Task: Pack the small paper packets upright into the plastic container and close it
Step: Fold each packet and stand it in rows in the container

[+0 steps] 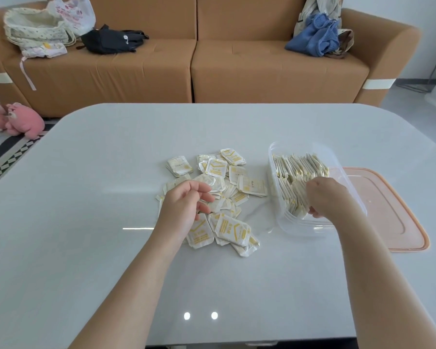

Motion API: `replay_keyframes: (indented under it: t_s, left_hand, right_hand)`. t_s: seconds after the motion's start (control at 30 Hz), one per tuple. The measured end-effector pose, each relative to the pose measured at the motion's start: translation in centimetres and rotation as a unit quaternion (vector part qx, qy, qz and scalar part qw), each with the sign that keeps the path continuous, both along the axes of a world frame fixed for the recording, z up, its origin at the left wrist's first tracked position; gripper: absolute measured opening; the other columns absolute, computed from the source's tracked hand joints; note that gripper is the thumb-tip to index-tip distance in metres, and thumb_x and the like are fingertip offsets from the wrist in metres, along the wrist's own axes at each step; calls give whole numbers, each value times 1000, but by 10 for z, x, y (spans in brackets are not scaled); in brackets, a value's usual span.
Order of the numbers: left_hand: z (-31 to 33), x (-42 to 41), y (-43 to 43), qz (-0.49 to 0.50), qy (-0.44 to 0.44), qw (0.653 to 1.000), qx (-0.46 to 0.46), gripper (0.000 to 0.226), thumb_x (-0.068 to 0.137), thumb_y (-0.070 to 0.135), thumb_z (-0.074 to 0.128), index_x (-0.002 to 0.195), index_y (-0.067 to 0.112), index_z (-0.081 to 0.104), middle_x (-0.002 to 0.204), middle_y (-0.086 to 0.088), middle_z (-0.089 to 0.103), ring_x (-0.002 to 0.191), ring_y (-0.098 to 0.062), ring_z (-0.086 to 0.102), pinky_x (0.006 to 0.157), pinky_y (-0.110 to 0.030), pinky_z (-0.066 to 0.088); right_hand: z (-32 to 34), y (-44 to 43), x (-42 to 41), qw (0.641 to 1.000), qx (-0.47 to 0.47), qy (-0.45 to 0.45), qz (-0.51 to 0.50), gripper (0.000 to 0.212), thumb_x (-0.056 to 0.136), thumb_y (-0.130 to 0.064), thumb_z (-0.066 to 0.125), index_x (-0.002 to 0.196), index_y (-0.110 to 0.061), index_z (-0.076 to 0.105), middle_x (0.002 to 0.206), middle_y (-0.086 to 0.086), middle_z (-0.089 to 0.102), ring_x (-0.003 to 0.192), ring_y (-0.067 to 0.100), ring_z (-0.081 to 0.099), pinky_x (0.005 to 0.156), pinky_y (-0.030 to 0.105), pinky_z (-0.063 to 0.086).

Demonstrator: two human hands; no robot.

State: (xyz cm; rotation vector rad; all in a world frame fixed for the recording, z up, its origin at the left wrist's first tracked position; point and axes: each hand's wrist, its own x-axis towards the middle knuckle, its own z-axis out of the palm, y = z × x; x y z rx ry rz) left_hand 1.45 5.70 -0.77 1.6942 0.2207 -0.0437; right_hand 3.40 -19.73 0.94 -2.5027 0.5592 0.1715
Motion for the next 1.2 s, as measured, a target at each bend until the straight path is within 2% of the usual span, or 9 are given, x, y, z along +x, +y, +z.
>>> replay_keyframes:
  t_s: [0.07,0.2,0.43,0.57,0.67,0.83,0.93,1.07,1.2]
  left_hand:
    - [0,1,3,4,-1,1000,-1,33,88,-4,38,87,12,67,75,1,70,63,-15,59,56,-24,41]
    - [1,1,6,6,0,1000,2,34,86,-7,37,89,9,66,76,-2,70,63,-16,58,55,-24,40]
    - [-4,3,5,6,-2,1000,18,32,86,-5,39,88,11,67,76,2,71,64,-15,59,57,-24,41]
    - [-10,5,5,18,-22,997,73,28,87,-1,43,88,14,67,79,3,71,65,-10,58,55,-15,44]
    - [-15,7,6,34,-45,987,148,24,87,5,50,87,21,68,84,4,69,75,-9,60,64,-17,46]
    - [-22,23,20,70,-19,983,171,15,84,13,57,85,26,64,94,4,62,82,-5,65,68,-21,50]
    - [-24,37,30,60,37,965,254,28,80,29,62,108,26,58,117,1,50,111,-22,54,89,-41,50]
    - [-19,63,31,3,124,931,344,69,78,44,60,140,26,35,137,-5,37,129,-29,37,101,-41,40]
    - [-17,102,31,-5,123,913,390,74,81,48,51,147,28,23,146,-8,30,134,-32,27,106,-45,33]
  right_hand:
    - [5,-6,-3,998,14,38,53,37,90,-3,40,120,-6,61,92,12,70,91,31,65,86,38,51]
    - [6,-14,-10,986,-26,113,121,65,83,-20,69,141,-21,40,113,0,56,104,23,52,88,33,41]
    - [-11,-10,-2,998,-54,35,23,42,75,-42,75,100,-13,57,90,4,65,95,27,66,80,34,51]
    - [-4,-5,-6,996,-69,46,45,51,80,-39,73,119,-10,57,111,7,64,107,27,58,81,34,43]
    - [10,5,-8,998,-41,-46,35,55,86,-36,66,134,-15,51,129,7,56,118,25,52,91,33,39]
    - [22,48,-4,972,-2,-220,87,40,89,-25,59,129,-17,55,125,7,54,112,24,56,90,25,35]
    - [15,79,7,974,22,-152,165,44,91,-27,57,134,-19,50,131,6,49,104,21,56,85,24,34]
    - [-6,102,43,979,0,-9,204,58,93,-29,50,146,-20,31,143,12,37,121,31,49,95,34,39]
    - [-24,112,79,985,-31,11,169,53,96,-30,38,147,-22,25,143,13,36,130,37,37,103,45,35]
